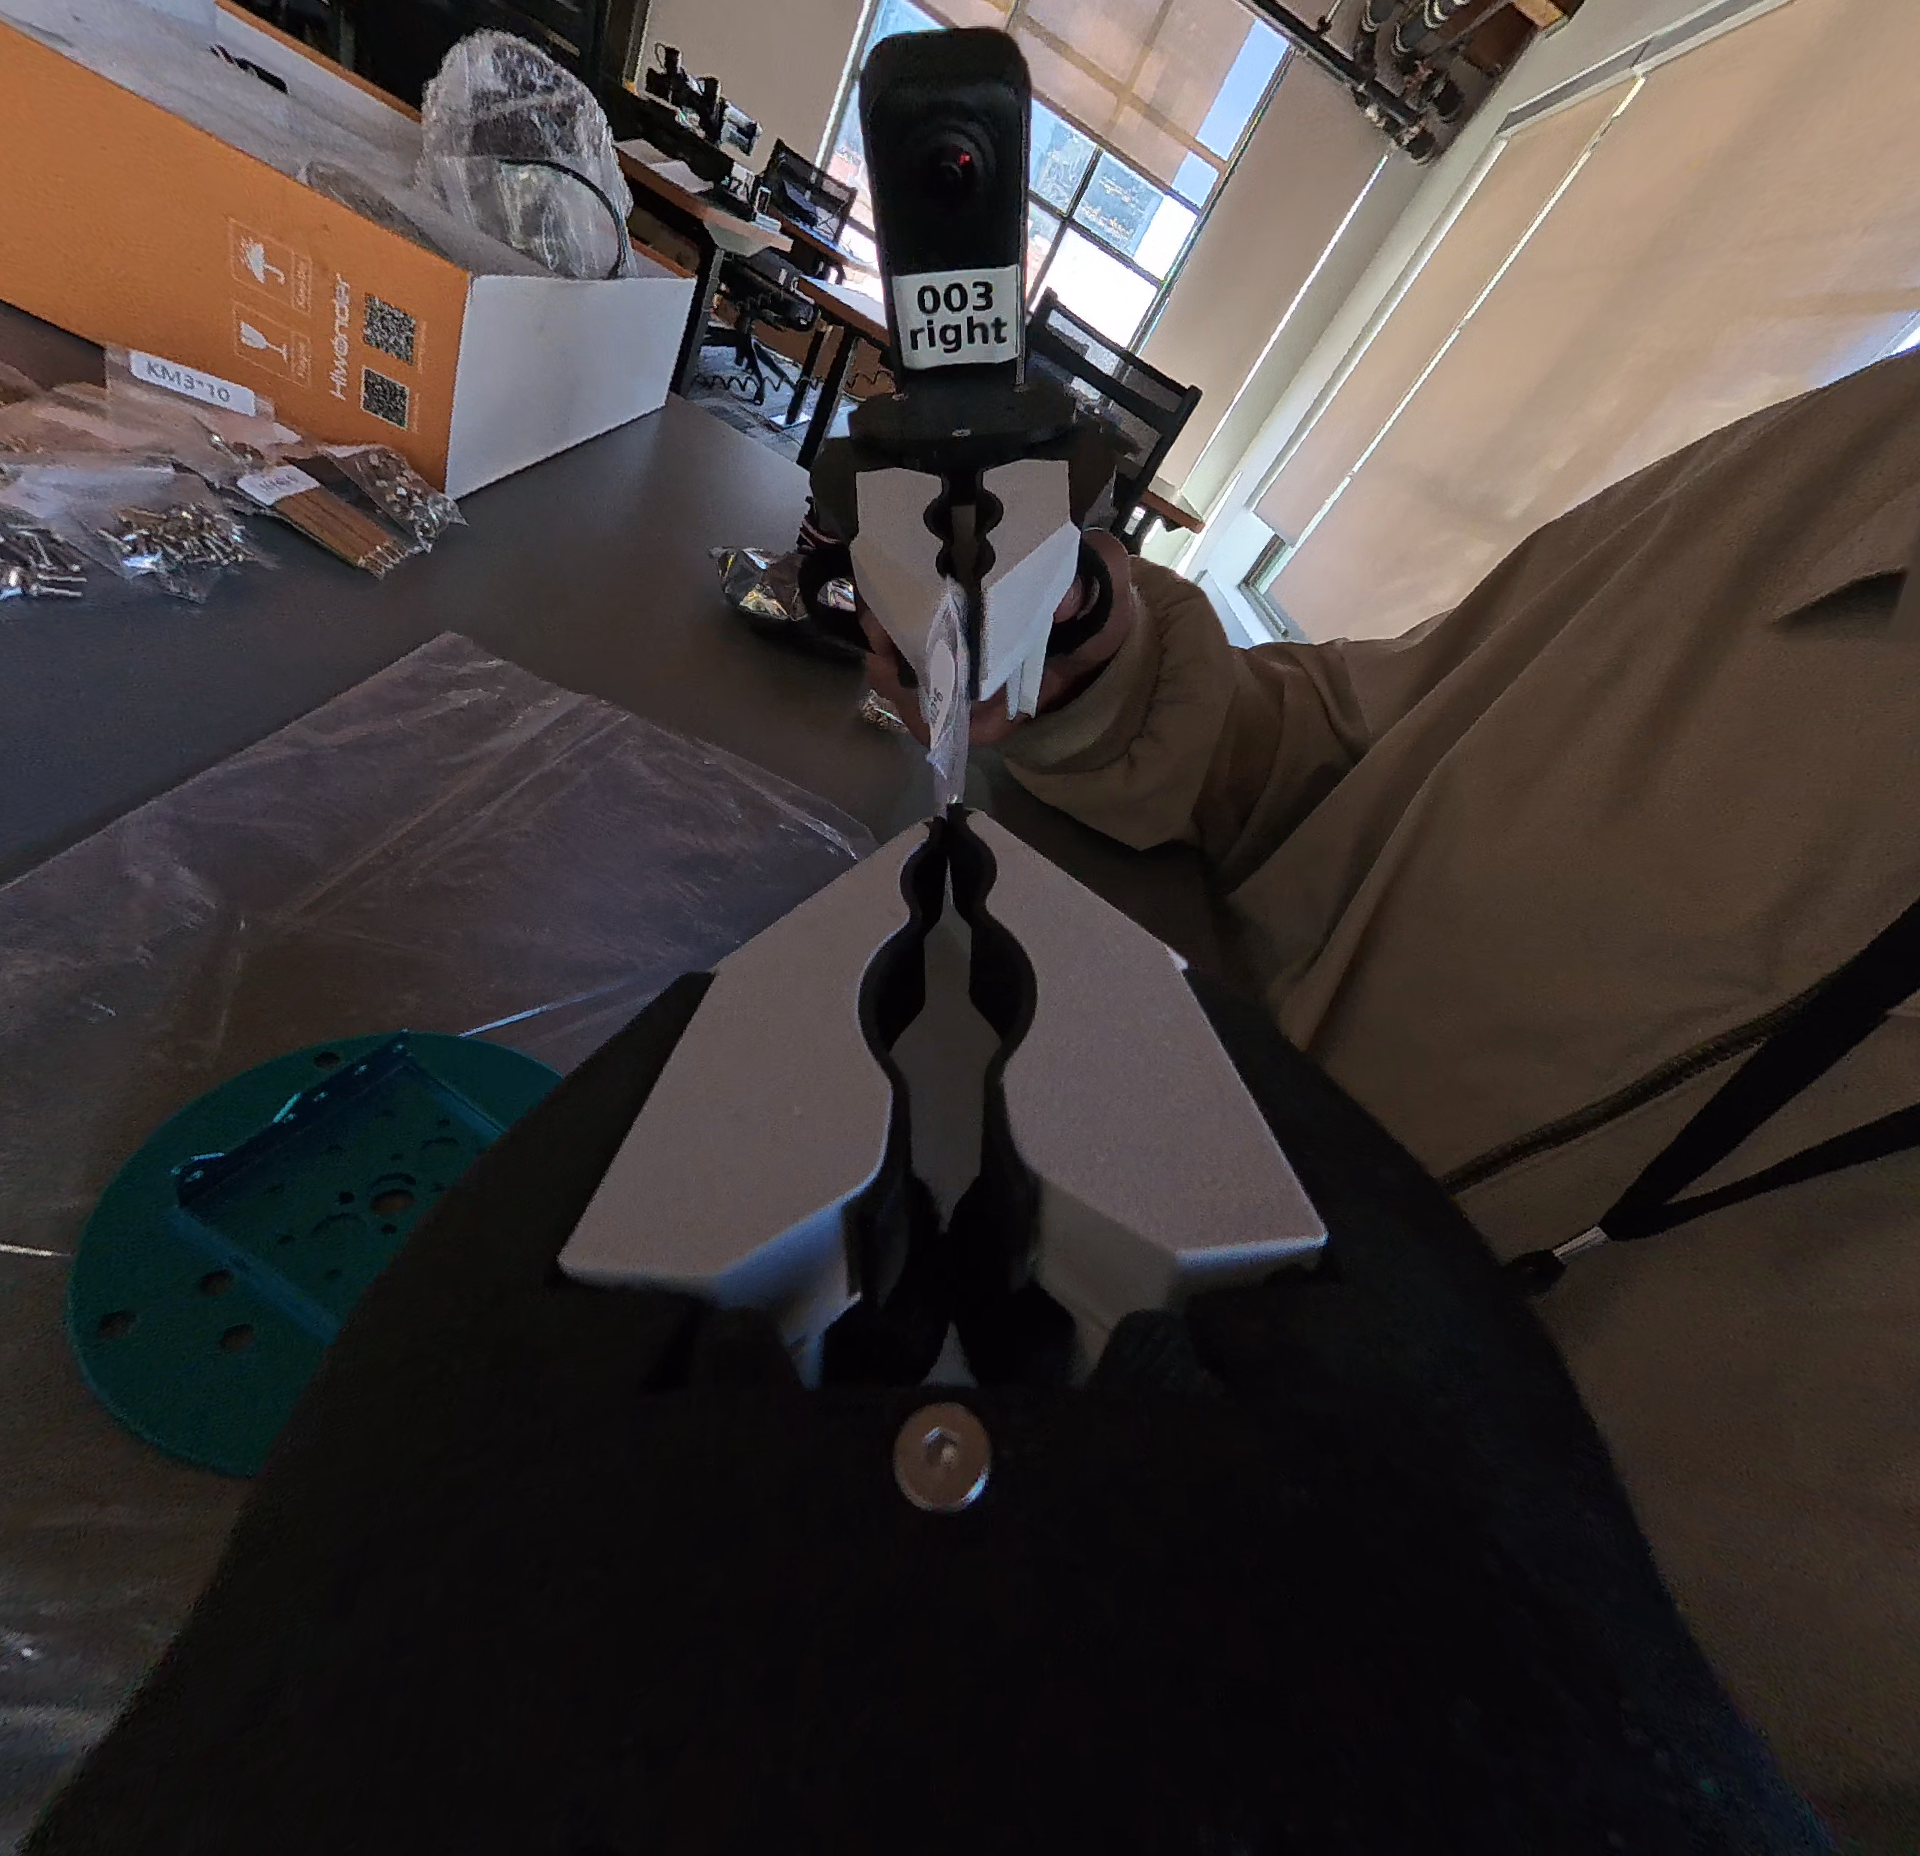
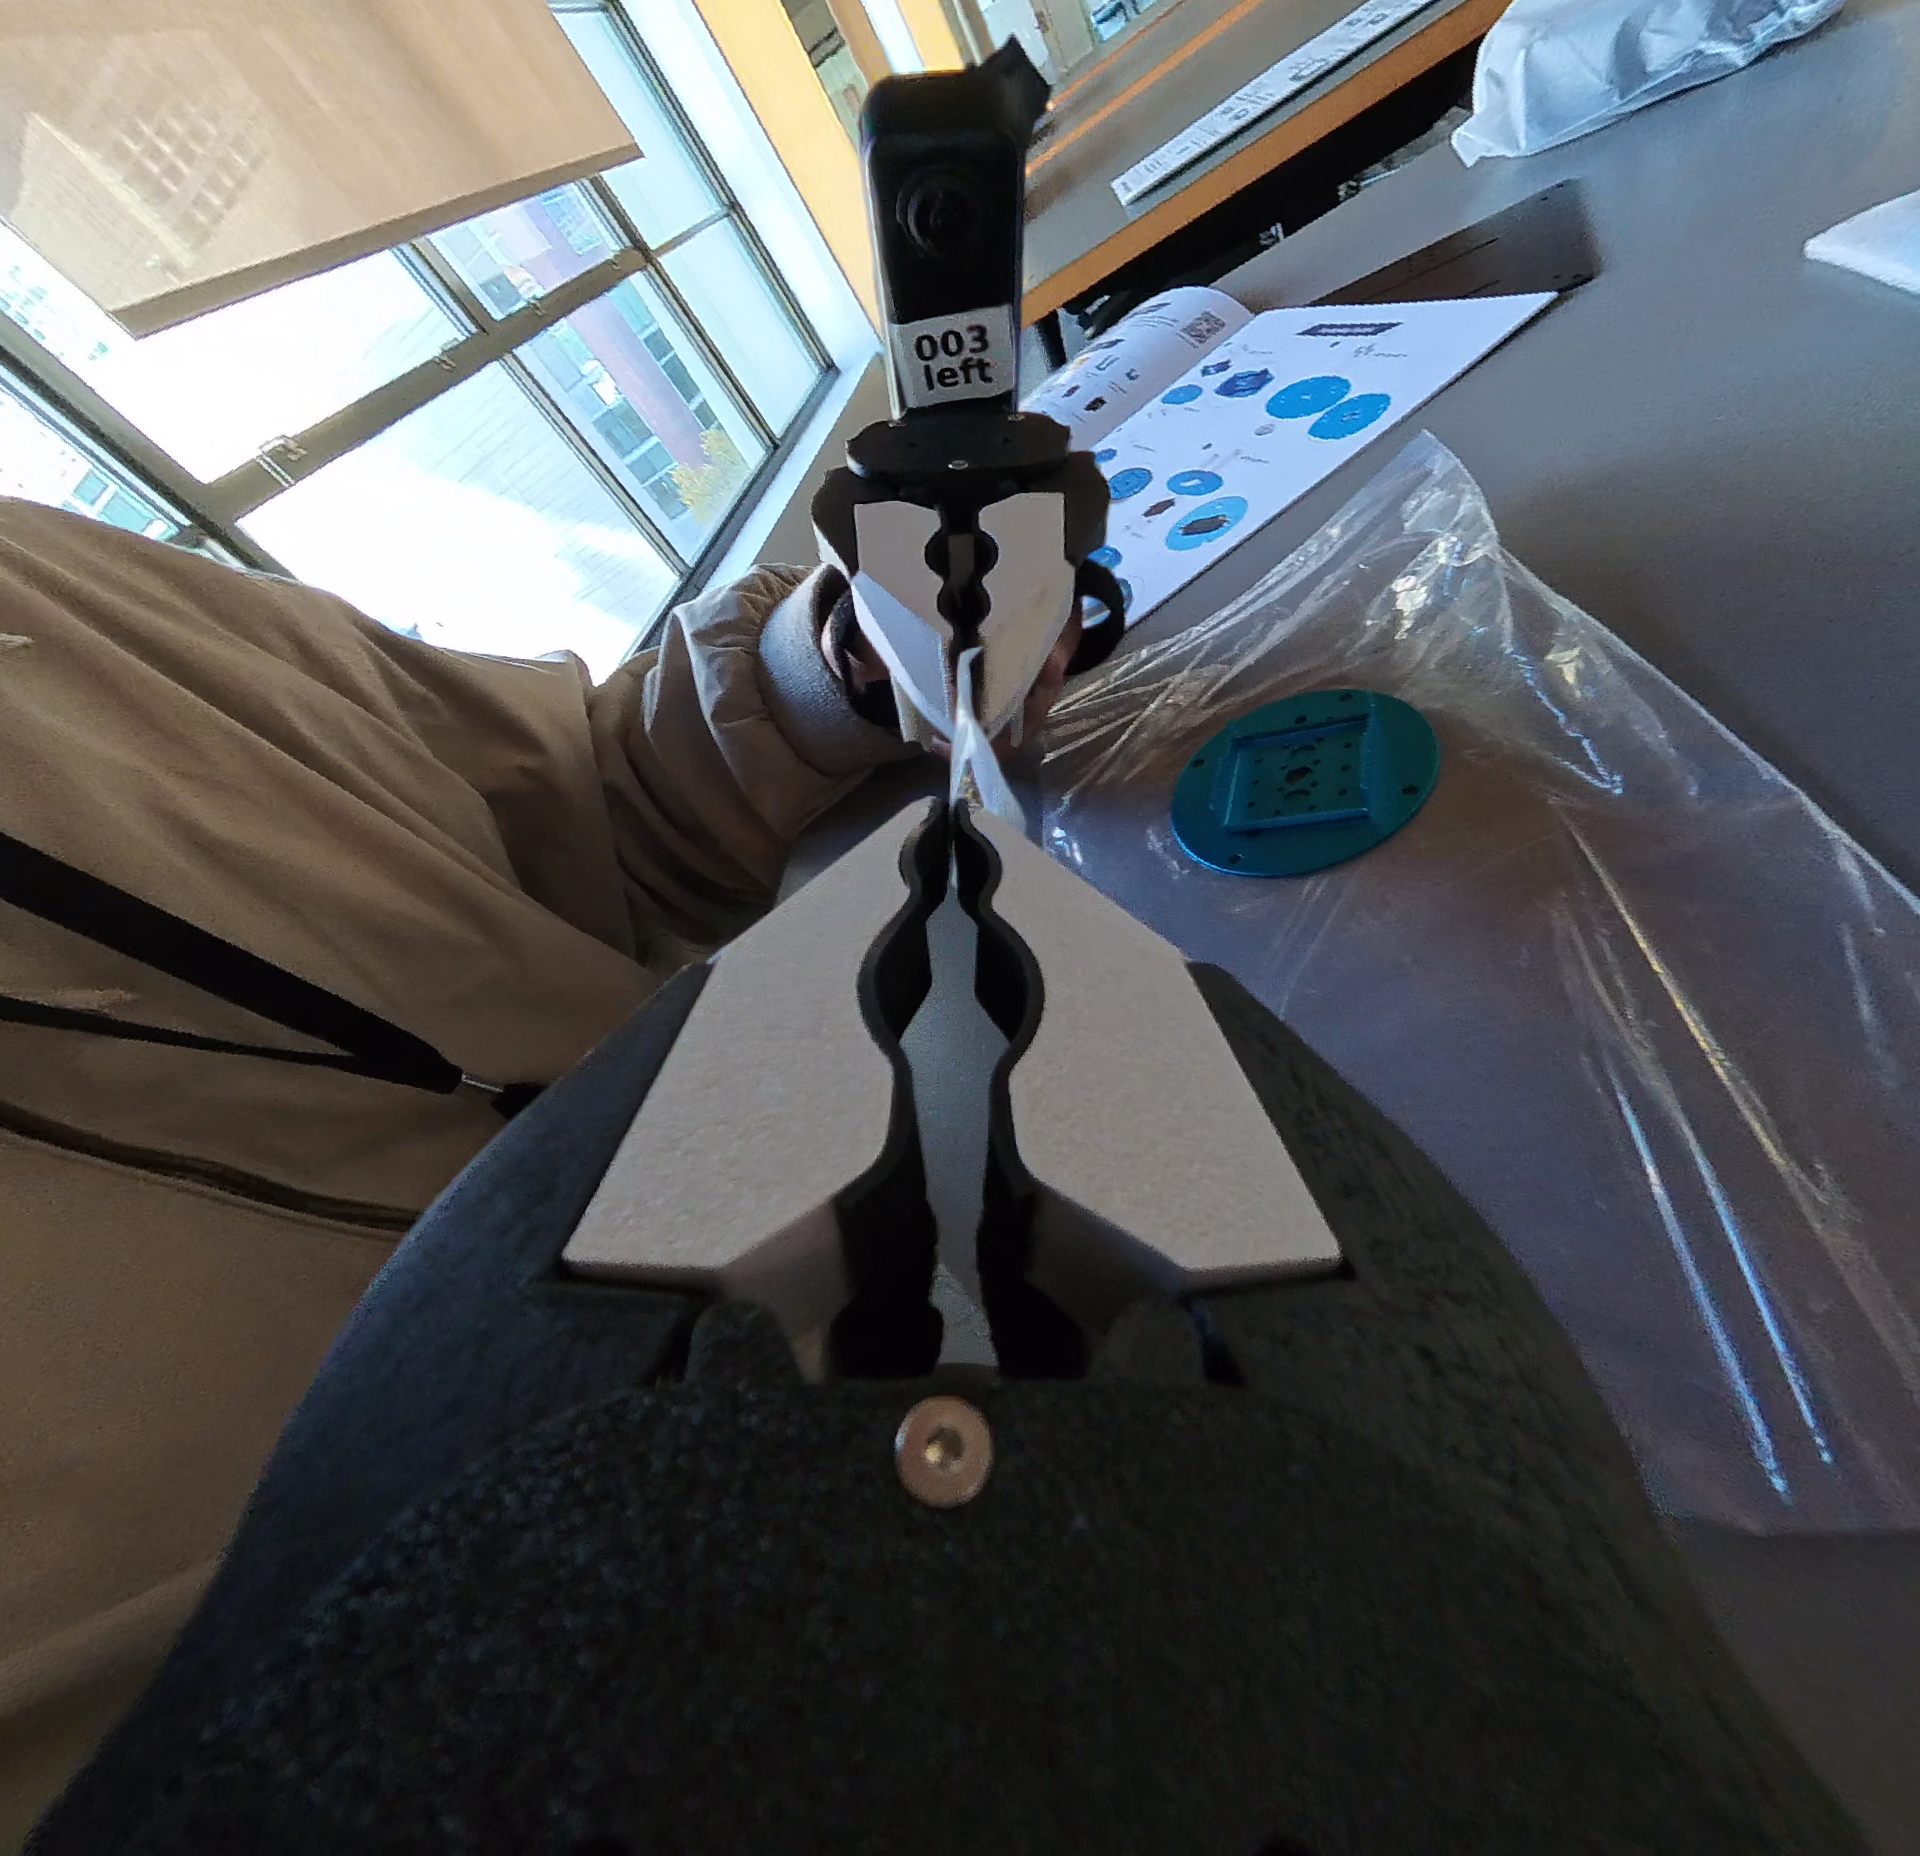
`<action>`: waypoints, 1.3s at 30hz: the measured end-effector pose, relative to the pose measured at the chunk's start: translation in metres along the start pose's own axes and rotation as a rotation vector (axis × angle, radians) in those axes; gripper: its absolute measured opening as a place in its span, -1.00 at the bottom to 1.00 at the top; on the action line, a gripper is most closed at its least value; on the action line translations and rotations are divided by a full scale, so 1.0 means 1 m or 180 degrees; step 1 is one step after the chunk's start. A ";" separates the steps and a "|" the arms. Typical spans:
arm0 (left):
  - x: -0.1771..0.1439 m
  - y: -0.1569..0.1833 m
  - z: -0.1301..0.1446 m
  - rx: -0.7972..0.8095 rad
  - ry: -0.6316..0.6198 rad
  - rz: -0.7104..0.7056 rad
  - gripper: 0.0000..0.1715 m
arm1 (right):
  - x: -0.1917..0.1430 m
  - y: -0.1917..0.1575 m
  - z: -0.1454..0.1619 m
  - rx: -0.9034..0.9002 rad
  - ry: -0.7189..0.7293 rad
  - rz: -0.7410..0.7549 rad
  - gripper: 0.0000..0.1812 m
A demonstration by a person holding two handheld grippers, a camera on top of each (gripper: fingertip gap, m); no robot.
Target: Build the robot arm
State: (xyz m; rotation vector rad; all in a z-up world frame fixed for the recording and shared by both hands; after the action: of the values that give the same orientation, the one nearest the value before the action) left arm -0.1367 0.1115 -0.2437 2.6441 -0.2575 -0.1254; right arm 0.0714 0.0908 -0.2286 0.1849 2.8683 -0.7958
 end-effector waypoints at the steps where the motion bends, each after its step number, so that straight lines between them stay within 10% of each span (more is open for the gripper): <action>1: 0.000 0.000 0.000 0.0024 -0.0007 -0.0013 -1.00 | 0.000 -0.001 0.000 0.0004 0.0002 -0.0015 -1.00; 18: -0.013 0.025 0.007 0.0229 0.0052 -0.0376 -1.00 | 0.016 -0.007 -0.003 -0.0141 -0.0127 0.0195 -1.00; 32: -0.200 0.085 0.051 0.0145 0.0506 -0.1354 -1.00 | 0.218 -0.028 -0.038 -0.0175 -0.0756 -0.0438 -1.00; 39: -0.243 0.082 0.063 -0.0241 0.0613 -0.1555 -1.00 | 0.266 -0.022 -0.044 -0.0139 -0.0850 -0.0365 -1.00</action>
State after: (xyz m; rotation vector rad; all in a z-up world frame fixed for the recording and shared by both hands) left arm -0.3955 0.0611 -0.2500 2.5670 0.4509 -0.0365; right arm -0.1980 0.1156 -0.2296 -0.0861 2.6585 -0.7160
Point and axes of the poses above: each gripper's, where its closed fingertips meet, x out along the fingers, z out of its underside, y = z × x across the jaws, the point moved 9 cm from there along -x, back along the fingers, and after that the axes turned 2 degrees about z, right-handed, at the moved point
